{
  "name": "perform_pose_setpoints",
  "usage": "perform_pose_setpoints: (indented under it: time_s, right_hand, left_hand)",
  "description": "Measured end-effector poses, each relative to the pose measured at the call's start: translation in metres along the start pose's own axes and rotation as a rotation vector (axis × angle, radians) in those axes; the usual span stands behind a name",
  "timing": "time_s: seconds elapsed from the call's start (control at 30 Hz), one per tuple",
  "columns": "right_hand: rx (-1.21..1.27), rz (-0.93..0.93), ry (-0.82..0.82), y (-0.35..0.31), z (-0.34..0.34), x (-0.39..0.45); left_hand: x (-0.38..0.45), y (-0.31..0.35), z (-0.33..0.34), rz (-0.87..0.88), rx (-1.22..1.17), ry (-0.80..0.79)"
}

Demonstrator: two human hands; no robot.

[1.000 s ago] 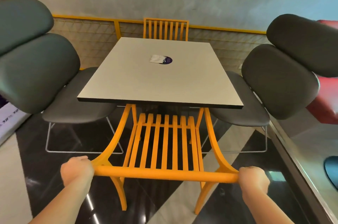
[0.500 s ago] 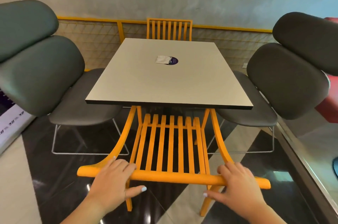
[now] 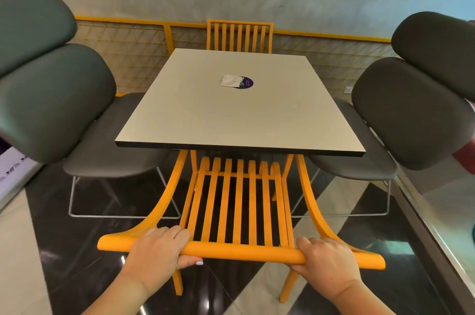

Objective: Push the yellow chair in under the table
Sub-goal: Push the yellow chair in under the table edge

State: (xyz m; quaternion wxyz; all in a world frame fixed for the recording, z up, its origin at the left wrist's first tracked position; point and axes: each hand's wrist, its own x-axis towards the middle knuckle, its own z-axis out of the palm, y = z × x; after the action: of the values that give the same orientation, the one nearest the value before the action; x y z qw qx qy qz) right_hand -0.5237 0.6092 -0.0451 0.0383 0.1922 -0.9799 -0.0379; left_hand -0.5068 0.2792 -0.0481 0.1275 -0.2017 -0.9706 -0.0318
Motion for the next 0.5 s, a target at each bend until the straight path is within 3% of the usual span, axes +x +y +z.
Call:
perform_pose_setpoints:
  time_s: [0.5]
  right_hand:
    - [-0.027, -0.012, 0.046, 0.007, 0.001, 0.051]
  left_hand:
    - [0.039, -0.024, 0.005, -0.019, 0.024, 0.001]
